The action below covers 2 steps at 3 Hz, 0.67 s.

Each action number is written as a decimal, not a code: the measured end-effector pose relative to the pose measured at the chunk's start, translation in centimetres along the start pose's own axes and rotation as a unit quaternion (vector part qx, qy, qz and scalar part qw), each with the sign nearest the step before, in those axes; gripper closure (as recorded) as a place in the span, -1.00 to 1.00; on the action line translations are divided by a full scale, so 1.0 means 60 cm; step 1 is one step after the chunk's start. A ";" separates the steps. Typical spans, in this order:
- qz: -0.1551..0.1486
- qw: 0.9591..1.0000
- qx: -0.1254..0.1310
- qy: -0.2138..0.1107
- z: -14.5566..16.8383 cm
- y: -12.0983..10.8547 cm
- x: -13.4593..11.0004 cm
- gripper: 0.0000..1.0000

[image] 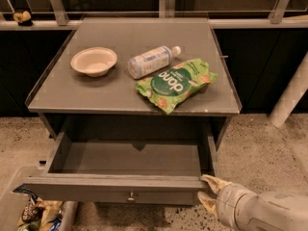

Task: Open top drawer

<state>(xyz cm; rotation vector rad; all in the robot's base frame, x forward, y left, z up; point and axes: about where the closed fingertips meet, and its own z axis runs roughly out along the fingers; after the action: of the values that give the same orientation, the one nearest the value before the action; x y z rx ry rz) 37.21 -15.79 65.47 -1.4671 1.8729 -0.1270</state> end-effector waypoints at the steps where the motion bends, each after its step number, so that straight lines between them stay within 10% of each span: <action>1: 0.000 1.000 0.000 0.000 -0.001 0.001 -0.001 1.00; 2: 0.005 1.000 -0.004 0.002 -0.006 0.013 0.004 1.00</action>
Offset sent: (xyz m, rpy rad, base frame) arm -0.3080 0.0148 -0.2019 0.1004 0.2956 -0.1879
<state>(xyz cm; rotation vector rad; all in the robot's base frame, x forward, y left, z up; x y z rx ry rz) 36.38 -15.85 65.21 -1.4630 1.8860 -0.1186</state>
